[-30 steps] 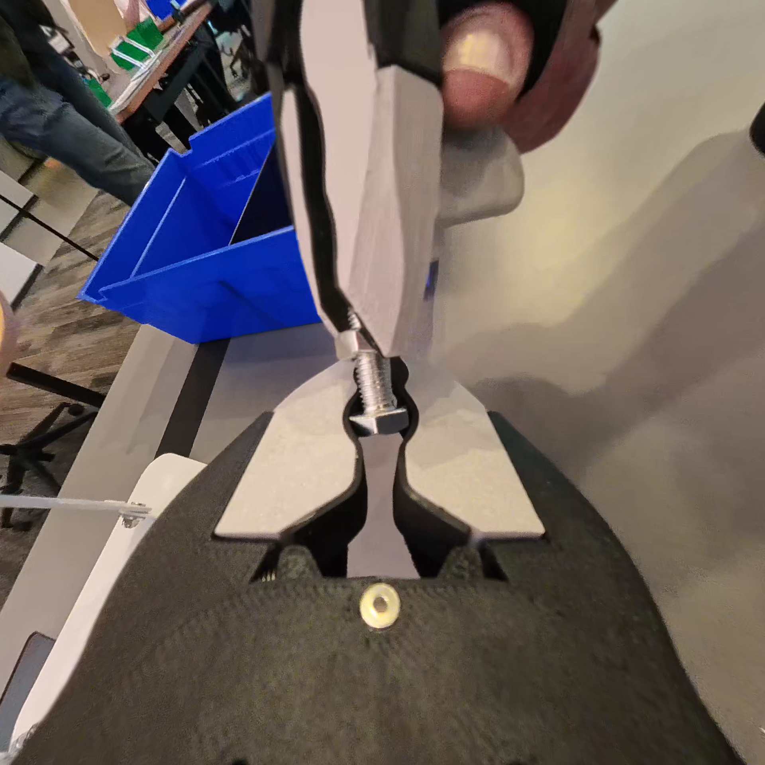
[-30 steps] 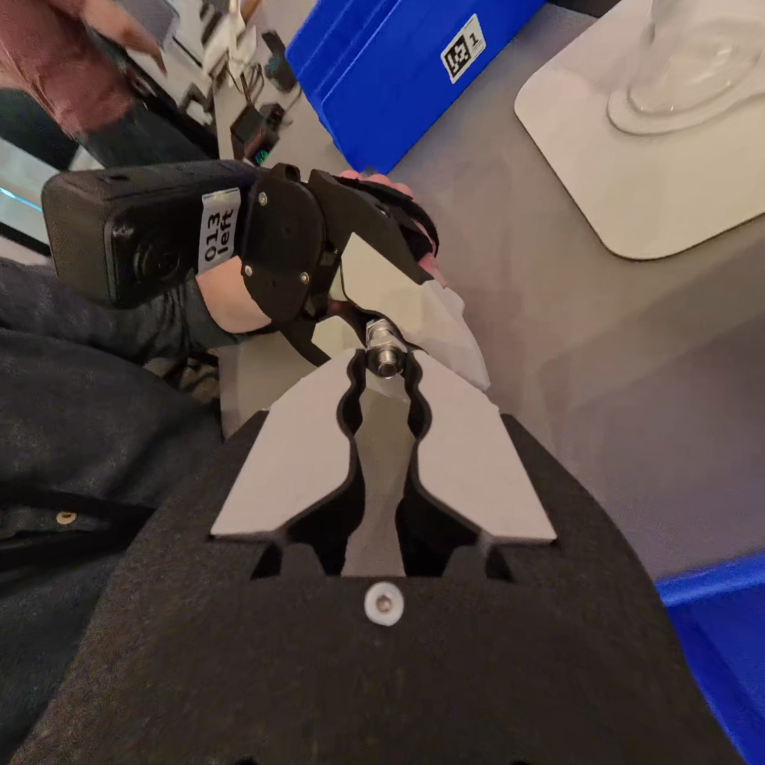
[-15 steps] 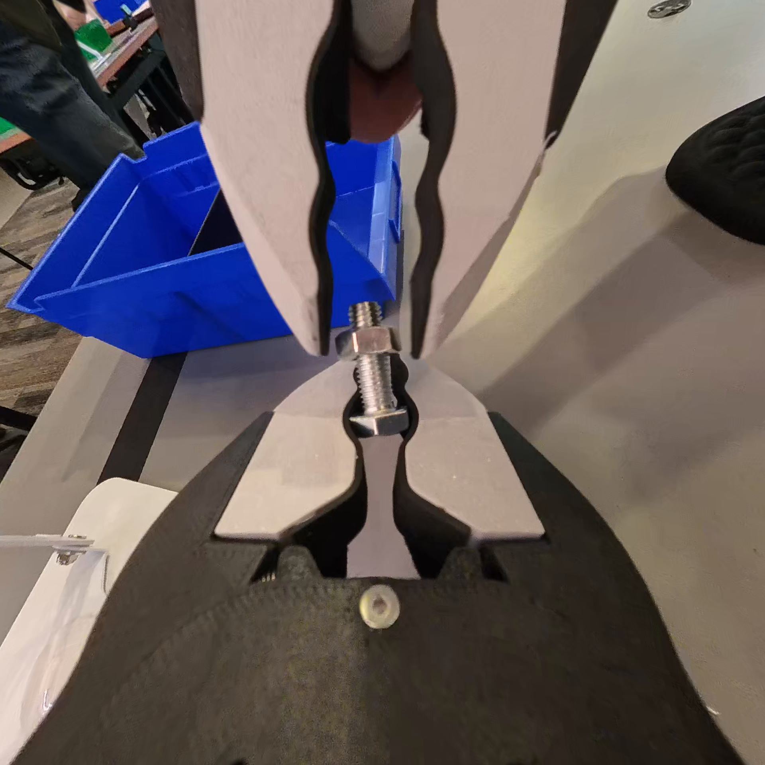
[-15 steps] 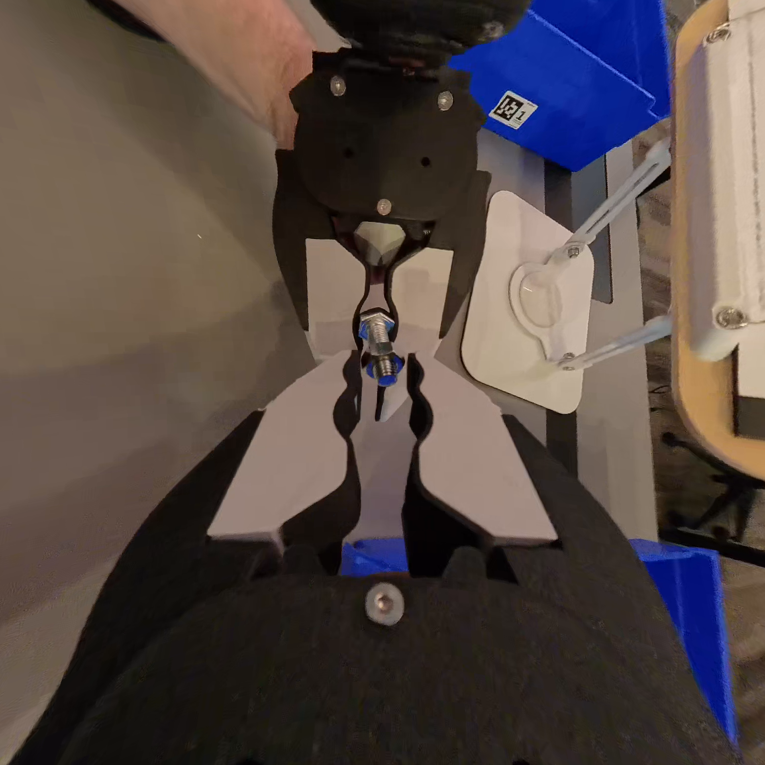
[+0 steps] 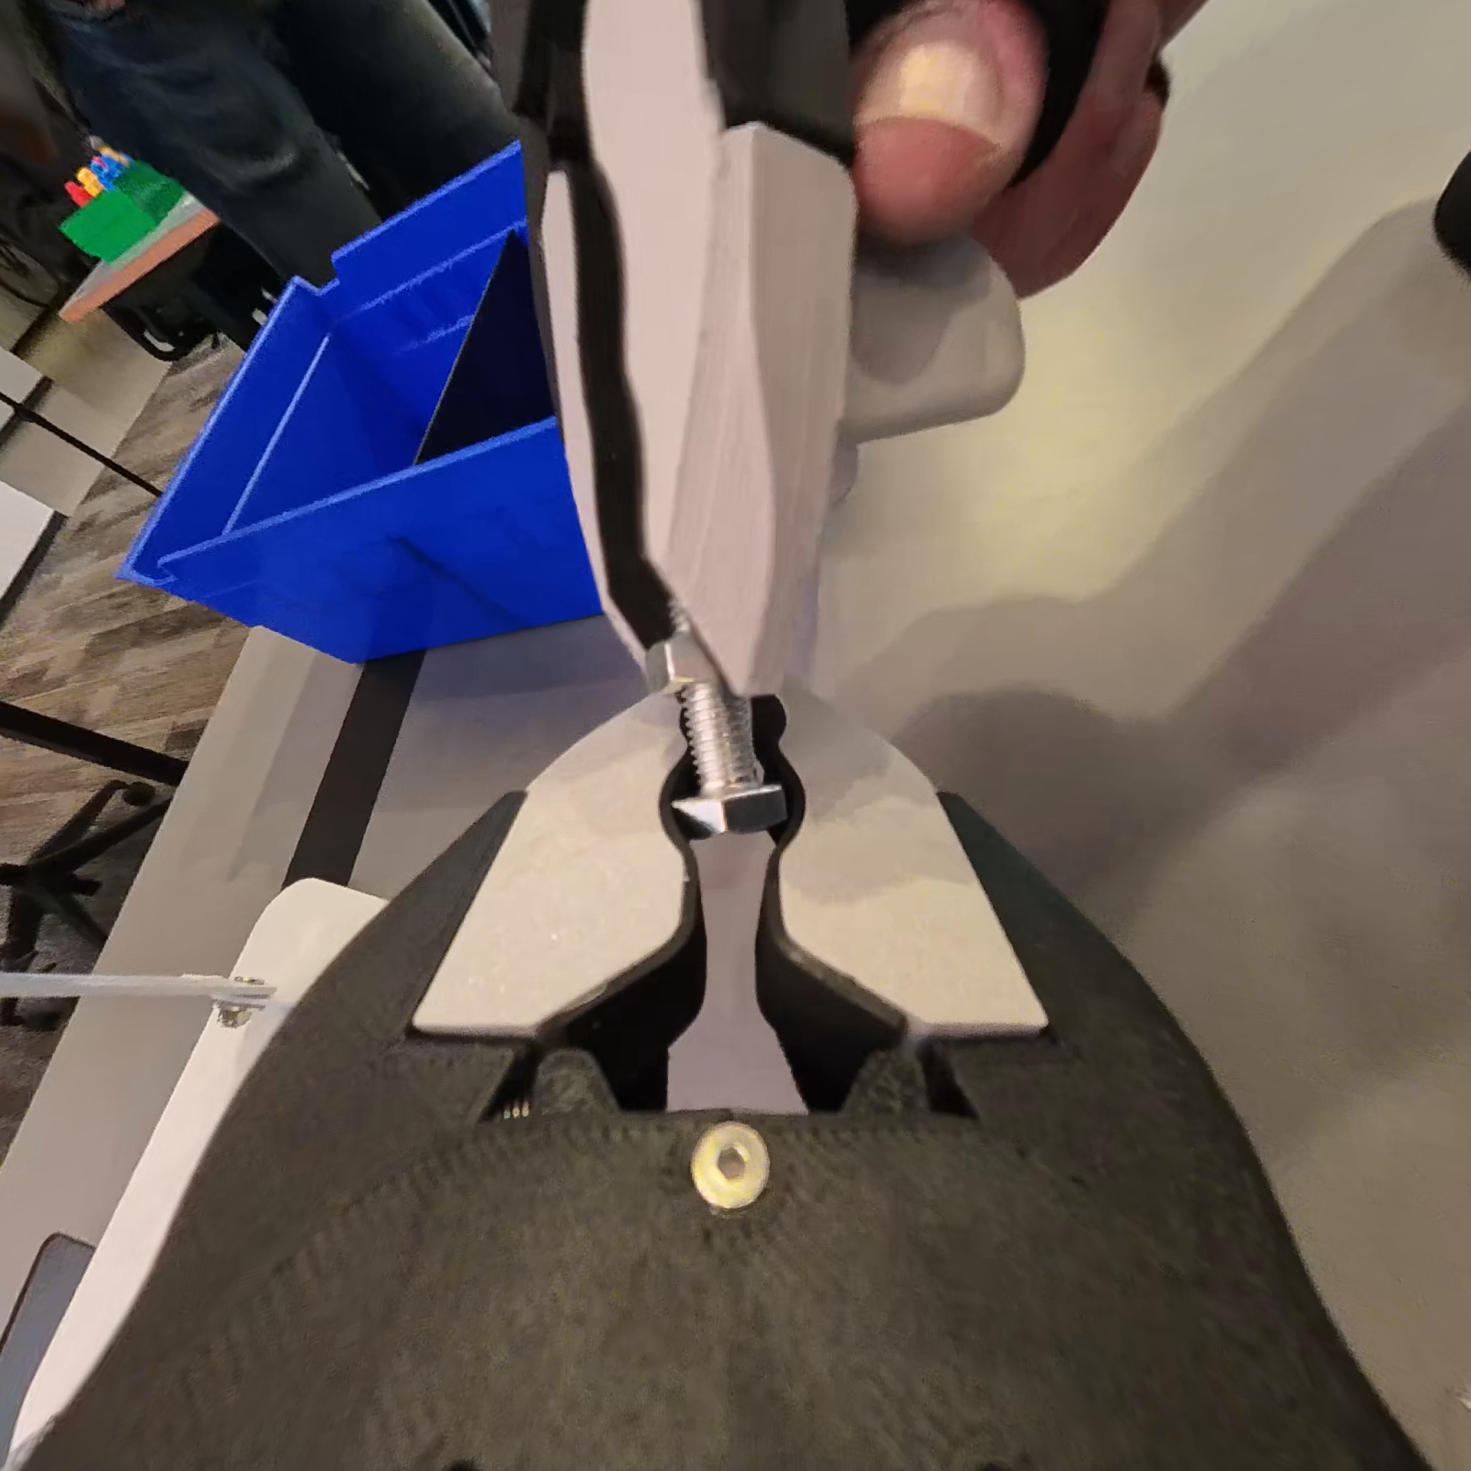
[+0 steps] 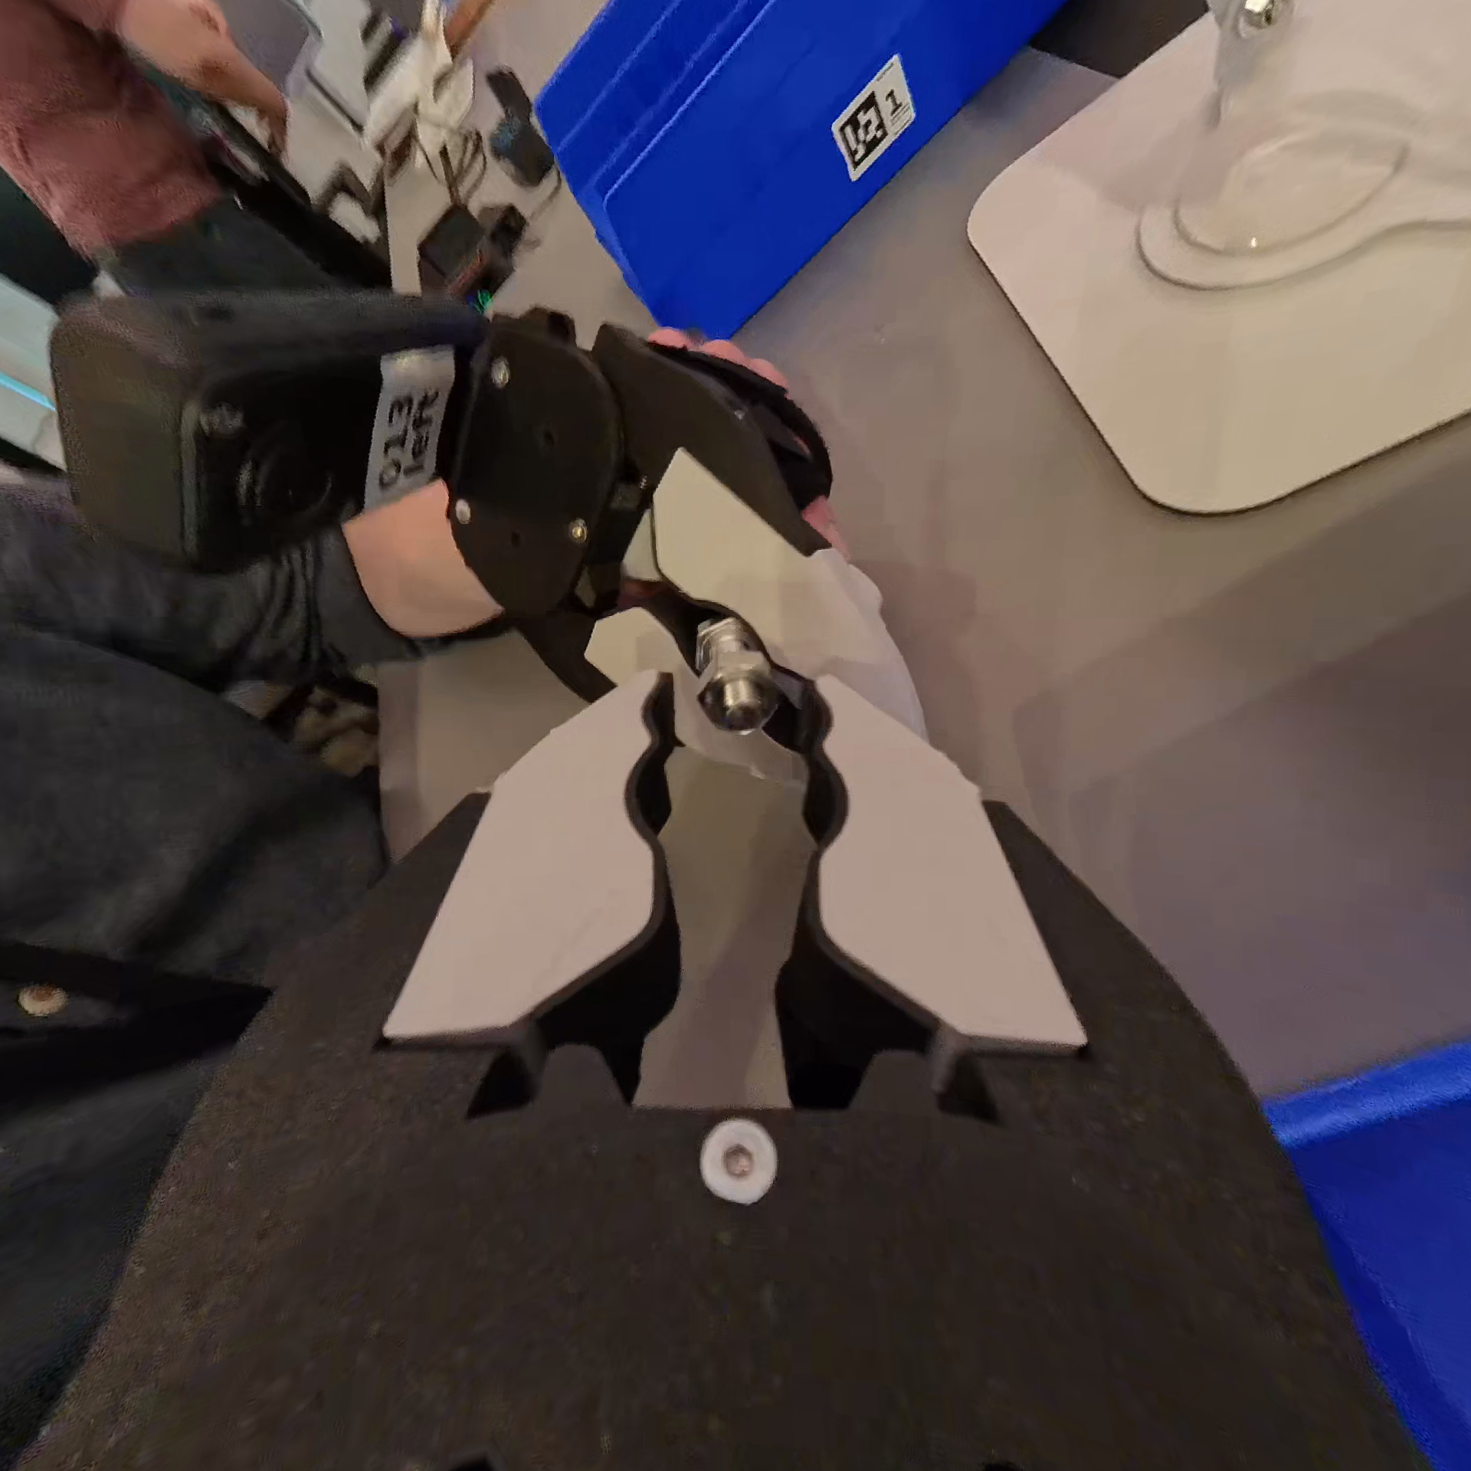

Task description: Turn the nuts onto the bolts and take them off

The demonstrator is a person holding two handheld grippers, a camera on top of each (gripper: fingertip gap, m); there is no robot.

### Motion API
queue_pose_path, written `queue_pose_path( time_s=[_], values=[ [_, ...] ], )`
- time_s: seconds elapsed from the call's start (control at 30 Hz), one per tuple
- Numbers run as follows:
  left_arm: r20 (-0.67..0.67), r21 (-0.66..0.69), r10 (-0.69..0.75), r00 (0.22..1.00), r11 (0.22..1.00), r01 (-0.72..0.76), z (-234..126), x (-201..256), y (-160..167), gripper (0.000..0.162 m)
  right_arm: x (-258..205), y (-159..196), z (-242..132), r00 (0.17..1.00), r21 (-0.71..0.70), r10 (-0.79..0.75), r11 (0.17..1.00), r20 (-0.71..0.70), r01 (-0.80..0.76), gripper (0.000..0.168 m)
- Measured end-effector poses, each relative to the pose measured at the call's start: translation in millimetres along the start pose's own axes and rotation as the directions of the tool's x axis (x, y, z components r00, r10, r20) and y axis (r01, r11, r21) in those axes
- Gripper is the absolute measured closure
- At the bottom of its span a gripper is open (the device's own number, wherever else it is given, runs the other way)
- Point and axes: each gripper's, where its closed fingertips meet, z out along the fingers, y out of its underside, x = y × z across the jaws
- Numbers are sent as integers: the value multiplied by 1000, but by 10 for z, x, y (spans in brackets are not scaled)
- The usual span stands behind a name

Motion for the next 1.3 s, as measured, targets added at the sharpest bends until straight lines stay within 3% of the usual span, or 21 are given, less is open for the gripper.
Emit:
queue_pose_path(
  time_s=[0.07, 0.13, 0.27, 0.37, 0.43, 0.5, 0.6, 0.67, 0.73, 0.83, 0.93, 0.97, 1.1, 1.2, 1.3],
  values=[
    [-9, 3, -8, 1000, 1000, 8, -3, 0, -14, 152, -45, -21, -22, 991, -1, -130, 992, -11, 130, 126],
    [-30, 19, -25, 999, 999, 26, -9, 19, -27, 152, -25, -31, -59, 939, -53, -335, 942, -82, 331, 126],
    [-70, 50, -57, 996, 997, 61, -19, 52, -78, 152, -24, -50, -86, 687, -215, -712, 700, -143, 681, 134],
    [-88, 59, -66, 994, 996, 71, -24, 69, -92, 152, 8, -40, -72, 507, -334, -853, 516, -123, 789, 145],
    [-89, 58, -66, 994, 996, 72, -25, 72, -89, 152, 19, -24, -56, 460, -367, -883, 462, -100, 807, 149],
    [-84, 58, -67, 994, 996, 72, -27, 63, -81, 152, 24, -27, -51, 487, -360, -867, 488, -101, 795, 149],
    [-49, 40, -50, 998, 998, 52, -20, 17, -56, 152, 28, -28, -41, 735, -275, -669, 732, -113, 624, 150],
    [-23, 27, -48, 999, 998, 49, -22, -26, -34, 152, 17, -38, -25, 932, -165, -350, 929, -96, 332, 150],
    [-3, 12, -27, 1000, 1000, 27, -24, -43, -18, 152, 8, -37, -15, 999, -62, -36, 997, -26, 35, 150],
    [-5, -9, -6, 1000, 1000, 6, 10, -10, 19, 152, 26, 15, -4, 1000, -25, 14, 1000, -10, -14, 150],
    [-22, 9, -23, 999, 1000, 24, 9, 10, -17, 152, -16, 11, -11, 985, -30, -169, 985, -31, 168, 123],
    [-28, 17, -32, 999, 999, 32, 2, 10, -32, 152, -10, 2, -25, 960, -48, -273, 962, -65, 270, 122],
    [-71, 52, -72, 995, 996, 75, -20, 31, -73, 152, -32, -6, -65, 724, -193, -677, 733, -128, 652, 136],
    [-92, 65, -79, 993, 994, 85, -25, 57, -95, 152, 4, -11, -47, 582, -301, -803, 591, -130, 748, 146],
    [-94, 62, -72, 993, 995, 78, -21, 70, -92, 152, 18, -17, -47, 527, -342, -843, 530, -111, 776, 150]
  ],
)
